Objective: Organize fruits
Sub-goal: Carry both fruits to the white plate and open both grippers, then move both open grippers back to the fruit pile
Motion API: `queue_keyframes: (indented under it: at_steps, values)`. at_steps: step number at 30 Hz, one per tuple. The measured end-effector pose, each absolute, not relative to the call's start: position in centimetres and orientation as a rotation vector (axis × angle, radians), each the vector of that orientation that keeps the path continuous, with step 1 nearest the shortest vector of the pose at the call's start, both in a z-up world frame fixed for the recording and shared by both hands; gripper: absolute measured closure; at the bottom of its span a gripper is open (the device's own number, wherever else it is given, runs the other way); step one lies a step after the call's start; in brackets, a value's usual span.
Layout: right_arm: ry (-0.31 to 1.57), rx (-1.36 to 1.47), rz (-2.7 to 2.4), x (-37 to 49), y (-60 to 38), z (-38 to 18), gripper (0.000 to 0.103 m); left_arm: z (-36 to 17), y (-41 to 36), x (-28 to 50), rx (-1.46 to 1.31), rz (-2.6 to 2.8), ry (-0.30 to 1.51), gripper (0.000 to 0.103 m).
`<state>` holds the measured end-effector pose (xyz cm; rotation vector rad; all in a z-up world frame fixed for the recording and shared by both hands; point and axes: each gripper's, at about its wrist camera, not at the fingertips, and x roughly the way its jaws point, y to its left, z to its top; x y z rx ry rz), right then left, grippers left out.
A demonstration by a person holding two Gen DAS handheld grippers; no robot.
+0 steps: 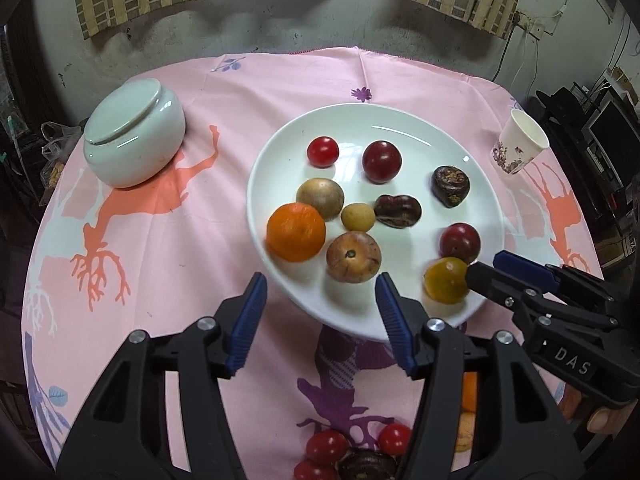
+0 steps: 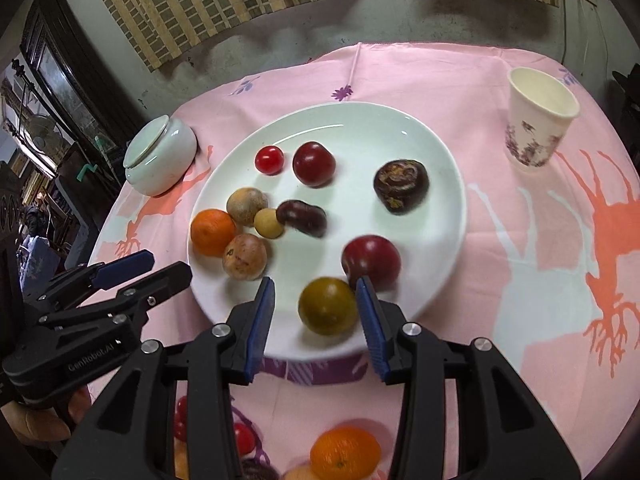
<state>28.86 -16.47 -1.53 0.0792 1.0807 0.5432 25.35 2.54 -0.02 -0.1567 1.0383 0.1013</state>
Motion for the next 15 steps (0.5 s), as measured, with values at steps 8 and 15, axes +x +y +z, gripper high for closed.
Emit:
queue_keyframes:
  at_steps: [8, 15]
  values:
    - [1.076, 0.118, 0.506, 24.3, -20.4, -0.3, 0.046, 2.7, 0.9, 21.1, -0.131, 0.109, 1.013, 0.032]
    - [1.091, 0.112, 0.470, 19.6, -23.0, 0.1, 0.037, 4.1, -0.9, 16.5, -0.103, 0.121, 1.027, 0.028]
